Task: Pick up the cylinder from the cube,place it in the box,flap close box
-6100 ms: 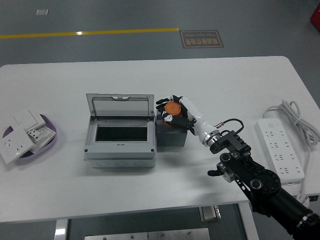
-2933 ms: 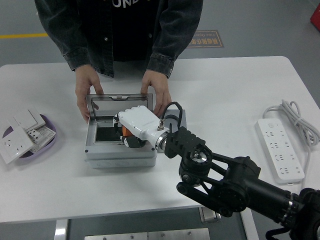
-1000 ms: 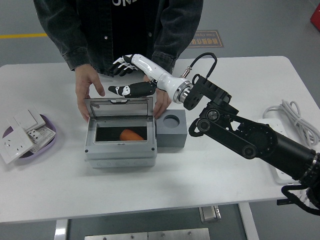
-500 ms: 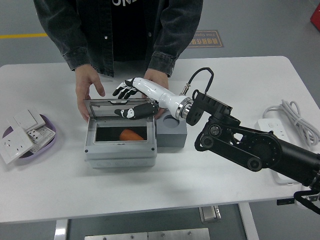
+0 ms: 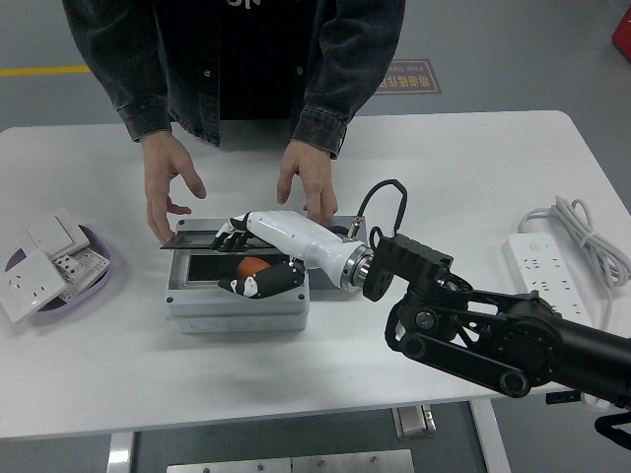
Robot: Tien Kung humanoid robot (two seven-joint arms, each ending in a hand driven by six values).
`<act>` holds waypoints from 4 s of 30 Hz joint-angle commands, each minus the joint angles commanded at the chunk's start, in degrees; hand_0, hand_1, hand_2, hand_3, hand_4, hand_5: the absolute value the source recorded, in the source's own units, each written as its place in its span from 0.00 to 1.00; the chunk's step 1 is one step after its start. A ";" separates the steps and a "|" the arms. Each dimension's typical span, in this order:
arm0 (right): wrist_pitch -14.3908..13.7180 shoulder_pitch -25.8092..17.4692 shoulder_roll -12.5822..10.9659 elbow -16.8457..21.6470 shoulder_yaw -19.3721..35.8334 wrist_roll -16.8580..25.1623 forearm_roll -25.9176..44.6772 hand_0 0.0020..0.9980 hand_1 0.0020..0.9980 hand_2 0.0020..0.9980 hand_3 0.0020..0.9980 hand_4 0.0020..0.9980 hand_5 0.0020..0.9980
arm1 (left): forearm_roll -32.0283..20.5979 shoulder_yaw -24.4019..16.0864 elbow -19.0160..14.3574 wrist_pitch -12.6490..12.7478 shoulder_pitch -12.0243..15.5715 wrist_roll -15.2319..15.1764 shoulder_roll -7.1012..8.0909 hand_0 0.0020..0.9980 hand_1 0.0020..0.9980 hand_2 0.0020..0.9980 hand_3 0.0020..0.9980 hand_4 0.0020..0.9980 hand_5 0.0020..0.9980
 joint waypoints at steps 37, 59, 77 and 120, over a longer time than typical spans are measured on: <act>5.16 -18.83 -2.17 3.05 35.55 8.31 4.00 0.65 0.64 0.66 0.69 0.69 0.35 | -1.30 0.09 0.00 0.01 1.26 -0.24 -0.56 0.64 0.67 0.66 0.71 0.75 0.32; 9.17 -34.77 4.23 -4.02 57.17 18.46 25.59 0.71 0.67 0.68 0.69 0.69 0.33 | -1.91 0.32 0.00 -0.01 2.49 -0.25 -0.19 0.64 0.67 0.66 0.70 0.75 0.32; 10.03 -35.22 4.45 -4.12 55.42 18.50 24.53 0.73 0.67 0.69 0.69 0.72 0.33 | -0.49 0.00 0.00 -0.22 4.58 0.27 1.19 0.64 0.67 0.66 0.70 0.75 0.32; 10.26 -36.71 5.19 -2.20 62.04 17.55 22.54 0.74 0.67 0.69 0.69 0.78 0.34 | -1.65 -4.24 0.00 0.48 5.16 0.38 1.05 0.64 0.67 0.66 0.70 0.75 0.32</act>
